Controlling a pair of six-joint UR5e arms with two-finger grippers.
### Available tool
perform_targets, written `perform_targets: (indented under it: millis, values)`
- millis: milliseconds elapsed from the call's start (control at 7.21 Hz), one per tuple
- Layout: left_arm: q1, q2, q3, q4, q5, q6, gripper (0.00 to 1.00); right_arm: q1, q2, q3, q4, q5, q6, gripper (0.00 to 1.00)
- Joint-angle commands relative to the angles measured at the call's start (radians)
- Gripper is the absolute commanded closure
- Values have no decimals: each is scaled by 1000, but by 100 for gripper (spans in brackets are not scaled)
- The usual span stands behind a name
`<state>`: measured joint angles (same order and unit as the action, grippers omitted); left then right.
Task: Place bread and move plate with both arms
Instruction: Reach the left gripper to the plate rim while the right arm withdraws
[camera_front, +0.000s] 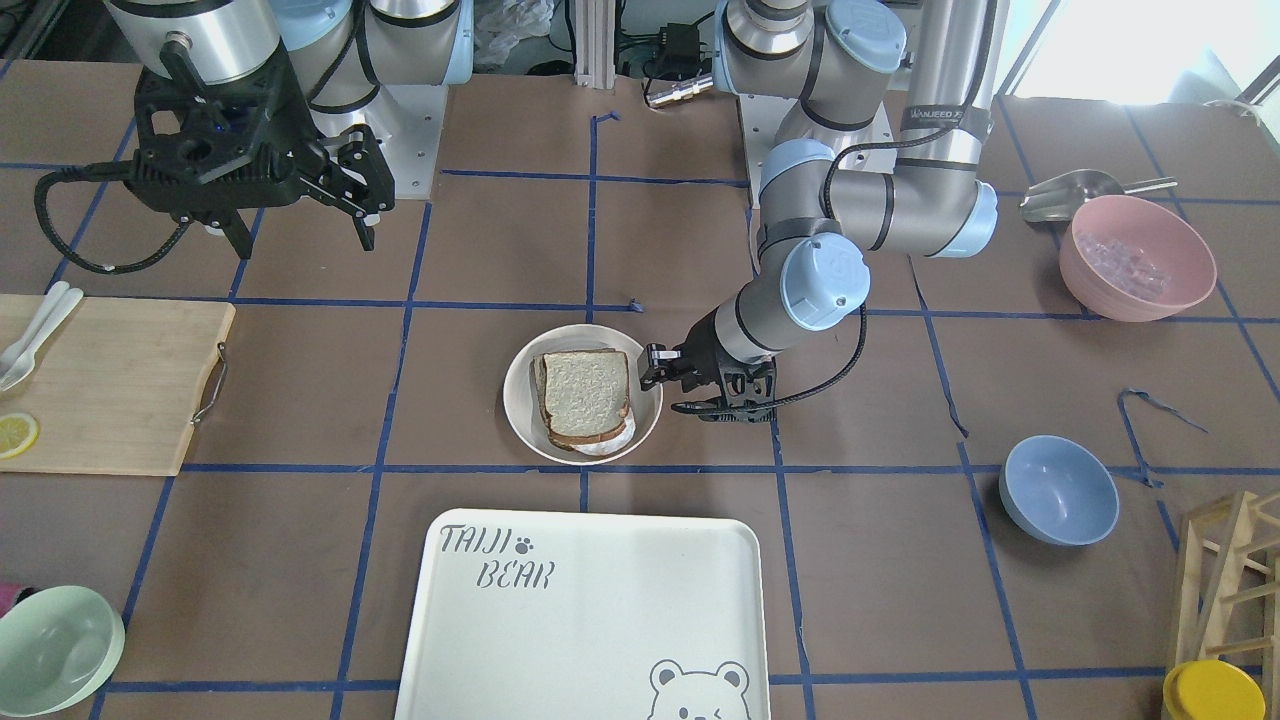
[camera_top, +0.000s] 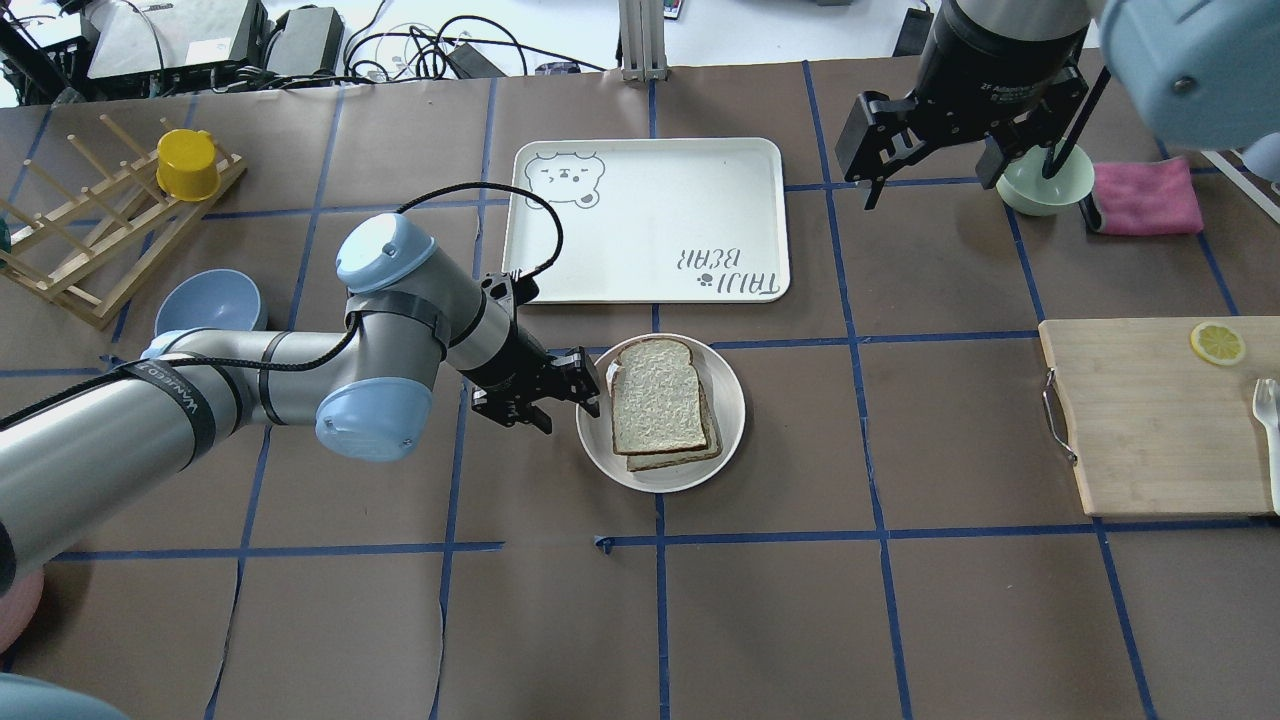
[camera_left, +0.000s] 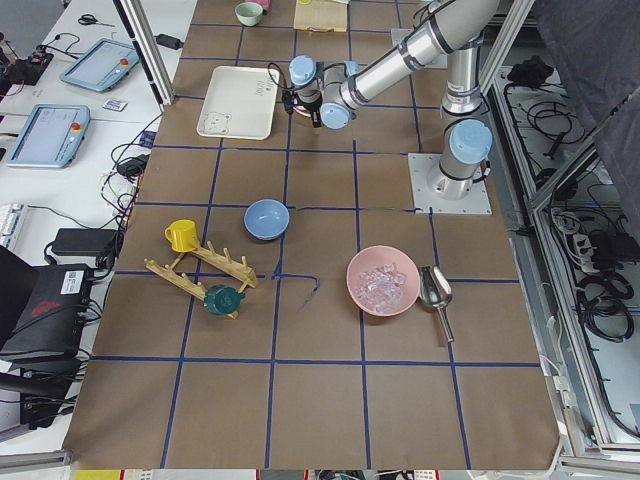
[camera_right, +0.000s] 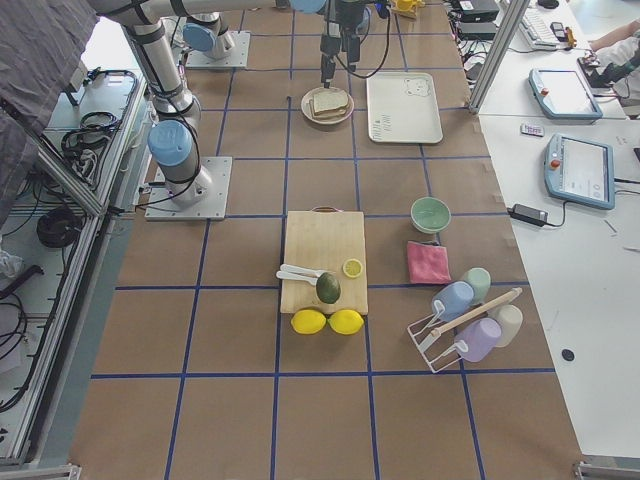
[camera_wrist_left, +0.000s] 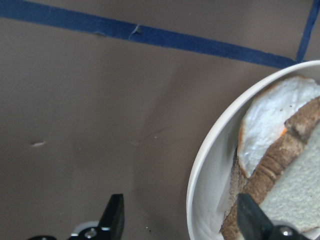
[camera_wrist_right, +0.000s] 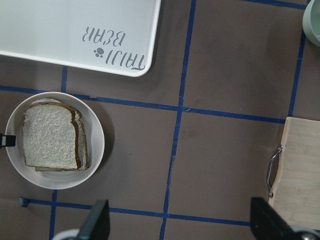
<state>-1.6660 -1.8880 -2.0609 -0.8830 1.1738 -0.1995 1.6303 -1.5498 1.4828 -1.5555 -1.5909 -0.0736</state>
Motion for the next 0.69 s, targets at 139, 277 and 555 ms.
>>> perform_targets:
  millis: [139, 277, 555]
  values:
    - [-24, -10, -1, 7, 1, 8, 82, 0, 0, 1, -9, 5, 2, 0]
    - [-24, -8, -1, 4, 1, 18, 100, 0, 0, 1, -20, 3, 2, 0]
    - [-12, 0, 5, 13, 3, 44, 100, 0, 0, 1, -20, 2, 2, 0]
